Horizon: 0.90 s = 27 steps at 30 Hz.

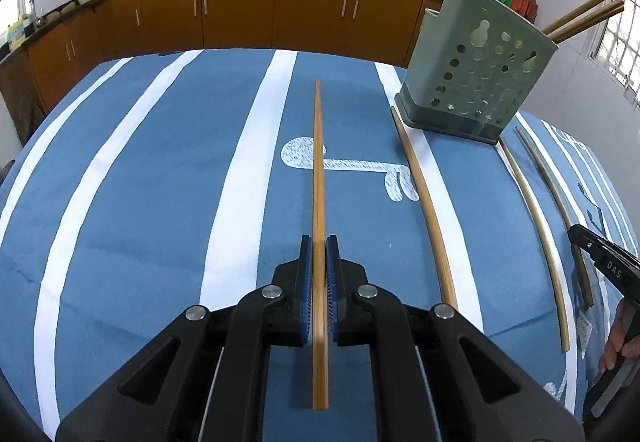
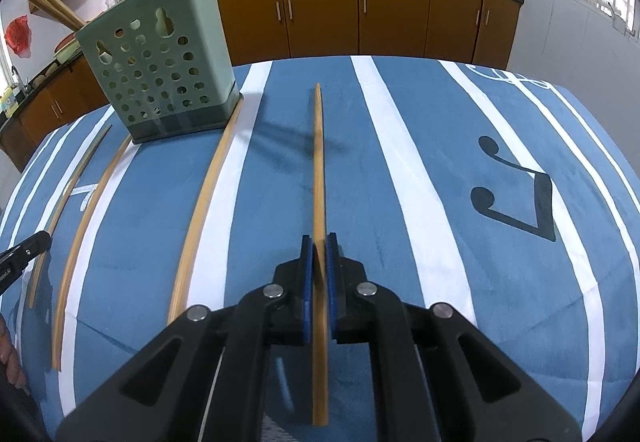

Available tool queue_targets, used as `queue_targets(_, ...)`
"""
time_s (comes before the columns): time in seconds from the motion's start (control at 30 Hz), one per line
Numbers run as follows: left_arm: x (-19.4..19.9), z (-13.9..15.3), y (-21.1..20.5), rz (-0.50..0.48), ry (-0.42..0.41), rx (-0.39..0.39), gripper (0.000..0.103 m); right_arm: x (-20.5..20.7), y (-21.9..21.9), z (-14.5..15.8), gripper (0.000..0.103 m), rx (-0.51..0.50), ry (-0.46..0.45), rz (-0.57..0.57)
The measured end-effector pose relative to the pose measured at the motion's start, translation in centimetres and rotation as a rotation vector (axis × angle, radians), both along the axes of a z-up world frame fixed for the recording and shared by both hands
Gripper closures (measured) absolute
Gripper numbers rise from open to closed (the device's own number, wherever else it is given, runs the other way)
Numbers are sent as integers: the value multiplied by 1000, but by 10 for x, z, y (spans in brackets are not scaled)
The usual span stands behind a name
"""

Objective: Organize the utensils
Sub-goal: 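Return to the table and grasp another chopstick with each tool, then lift the chopsticks with both tools and carry them above the holder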

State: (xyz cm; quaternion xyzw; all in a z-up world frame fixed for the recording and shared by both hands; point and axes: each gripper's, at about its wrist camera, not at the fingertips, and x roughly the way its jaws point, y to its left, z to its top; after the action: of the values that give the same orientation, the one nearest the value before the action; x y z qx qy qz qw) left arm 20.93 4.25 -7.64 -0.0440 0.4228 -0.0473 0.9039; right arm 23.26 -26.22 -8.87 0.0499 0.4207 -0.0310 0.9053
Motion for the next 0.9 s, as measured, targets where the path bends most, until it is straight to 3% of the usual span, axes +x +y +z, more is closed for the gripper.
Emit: queue_targets(0.9,2,0,1,1,2,-16,94,1,1,0,94,-10,4,0)
